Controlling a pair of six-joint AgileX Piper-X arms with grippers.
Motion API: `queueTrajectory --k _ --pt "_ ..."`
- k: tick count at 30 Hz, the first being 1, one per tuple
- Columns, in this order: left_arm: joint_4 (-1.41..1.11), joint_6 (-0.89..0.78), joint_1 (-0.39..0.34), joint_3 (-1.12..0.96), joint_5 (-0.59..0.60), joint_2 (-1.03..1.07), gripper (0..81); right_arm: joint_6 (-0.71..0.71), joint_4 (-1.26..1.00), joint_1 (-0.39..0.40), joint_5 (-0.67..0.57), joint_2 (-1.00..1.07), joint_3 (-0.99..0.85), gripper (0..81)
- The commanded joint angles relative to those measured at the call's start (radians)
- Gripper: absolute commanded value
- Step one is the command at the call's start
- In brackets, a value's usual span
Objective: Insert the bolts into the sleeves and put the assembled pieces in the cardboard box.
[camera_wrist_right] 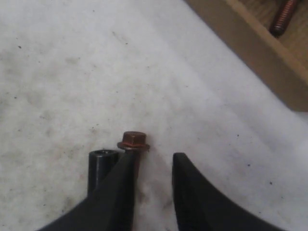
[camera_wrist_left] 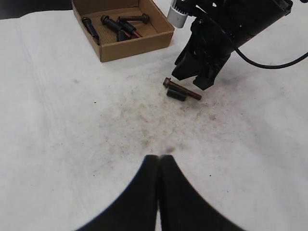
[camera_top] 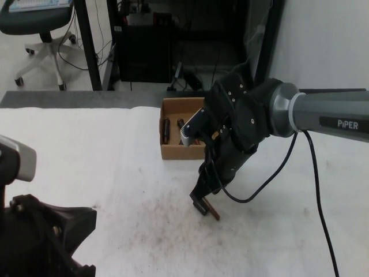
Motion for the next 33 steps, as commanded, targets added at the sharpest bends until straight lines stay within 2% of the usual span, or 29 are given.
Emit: queueTrajectory --k 1,6,33 --pt "-0.007 -0.008 0.001 -0.002 -0.009 -0.005 0.3 -0.01 -0.008 -0.005 -0.009 -0.003 -0.002 25.3" --pt "0.0 -0.008 0.001 -0.002 -0.009 -0.005 0.3 -0.01 -0.003 0.0 -0.039 -0.003 -0.002 26.0" --pt "0.031 -0.008 0.001 -0.002 -0.009 -0.005 0.3 -0.01 0.037 0.013 -0.033 0.069 0.003 27.0"
